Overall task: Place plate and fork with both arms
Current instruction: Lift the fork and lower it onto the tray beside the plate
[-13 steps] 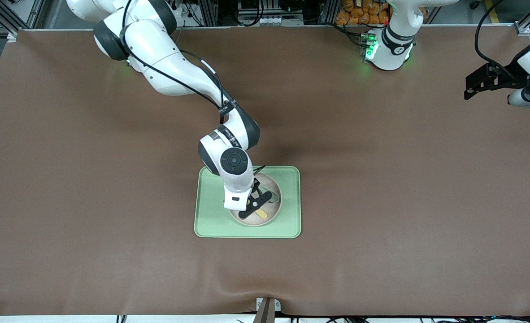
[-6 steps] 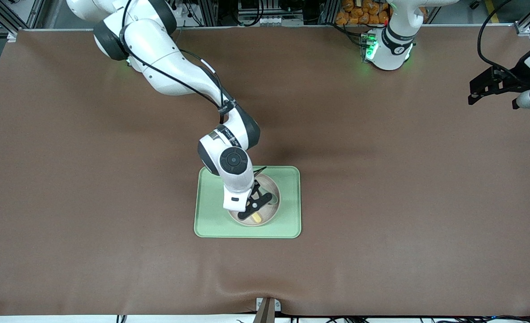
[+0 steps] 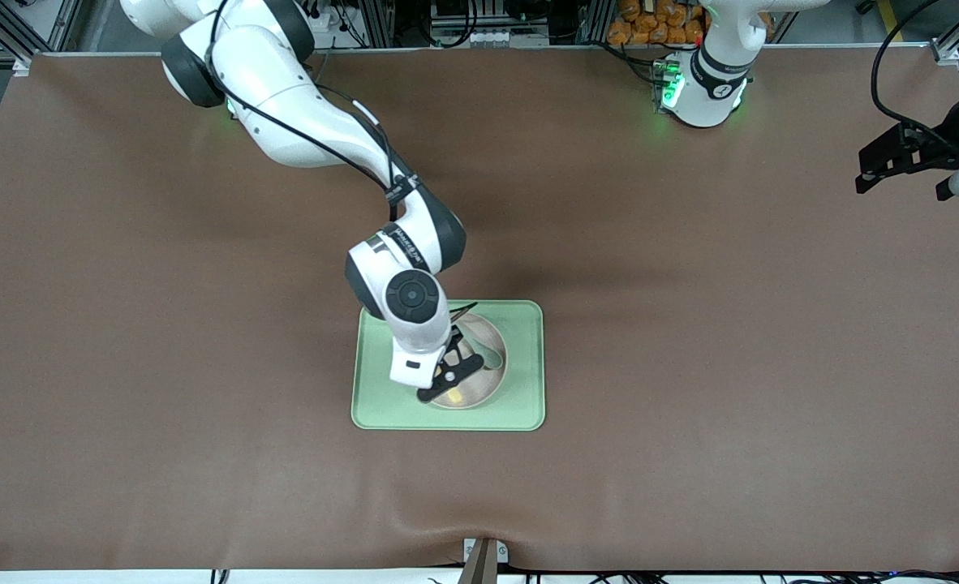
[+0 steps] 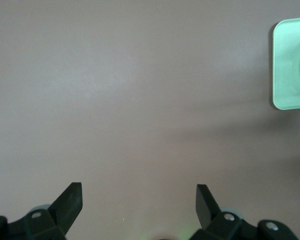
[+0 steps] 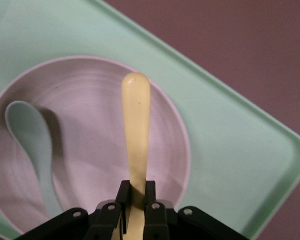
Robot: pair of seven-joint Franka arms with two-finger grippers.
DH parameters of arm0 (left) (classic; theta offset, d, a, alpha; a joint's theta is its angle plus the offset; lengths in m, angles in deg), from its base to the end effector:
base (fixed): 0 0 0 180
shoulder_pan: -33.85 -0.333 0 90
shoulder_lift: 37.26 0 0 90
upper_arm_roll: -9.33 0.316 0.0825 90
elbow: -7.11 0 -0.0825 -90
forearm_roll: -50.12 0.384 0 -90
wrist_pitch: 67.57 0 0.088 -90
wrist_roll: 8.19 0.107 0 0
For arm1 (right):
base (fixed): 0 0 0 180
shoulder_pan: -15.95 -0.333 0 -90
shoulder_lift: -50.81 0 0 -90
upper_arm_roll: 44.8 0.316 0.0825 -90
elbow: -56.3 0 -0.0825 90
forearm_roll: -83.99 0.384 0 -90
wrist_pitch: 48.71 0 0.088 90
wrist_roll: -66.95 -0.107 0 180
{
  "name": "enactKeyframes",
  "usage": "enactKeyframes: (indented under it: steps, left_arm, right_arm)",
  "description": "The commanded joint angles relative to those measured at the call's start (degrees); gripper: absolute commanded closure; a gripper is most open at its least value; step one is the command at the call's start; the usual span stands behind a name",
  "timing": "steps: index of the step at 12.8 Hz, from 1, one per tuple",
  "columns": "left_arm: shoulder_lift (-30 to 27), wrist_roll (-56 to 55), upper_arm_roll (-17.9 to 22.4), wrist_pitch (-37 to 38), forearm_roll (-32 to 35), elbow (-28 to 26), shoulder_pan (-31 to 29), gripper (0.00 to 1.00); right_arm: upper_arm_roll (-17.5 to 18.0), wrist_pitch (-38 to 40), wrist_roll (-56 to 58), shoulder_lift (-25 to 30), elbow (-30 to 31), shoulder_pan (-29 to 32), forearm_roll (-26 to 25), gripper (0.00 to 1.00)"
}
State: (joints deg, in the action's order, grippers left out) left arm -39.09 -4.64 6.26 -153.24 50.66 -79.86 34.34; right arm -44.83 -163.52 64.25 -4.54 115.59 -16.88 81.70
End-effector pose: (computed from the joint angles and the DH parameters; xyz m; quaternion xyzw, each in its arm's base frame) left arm 0.5360 -0.0328 0.6600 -0.9981 0.0616 -0.0046 0.0056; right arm 0.6557 0.4199 0.2530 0.9633 0.2678 0.0070 0.0170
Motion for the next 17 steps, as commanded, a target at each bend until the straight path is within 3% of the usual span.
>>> enactKeyframes:
  steps: [1,6,14,17]
  left_arm:
    - [-0.54,1.72,-0.18,-2.21,-0.54,0.04,0.13,0.0]
    - [-0.28,2.78,-0.1,-2.4,-1.07,-0.05,-0.22,0.0]
    - [-0.19,2.87,-0.1,-2.4,-1.07,-0.14,-0.31,0.0]
    - [-0.19,2.87,-0.01,-2.31,-1.07,-0.14,-0.4,0.0]
  right_arm:
    - [1.09,1.52,-1.94,2.26,0.83,3.9,3.32,1.0]
    - [0.82,2.48,-7.14,4.63,7.24,8.74,2.81,1.0]
    - [0.91,2.31,-18.48,4.2,9.36,8.49,3.51,1.0]
    - [1.08,-1.1,-22.33,4.28,12.16,7.09,3.51,1.0]
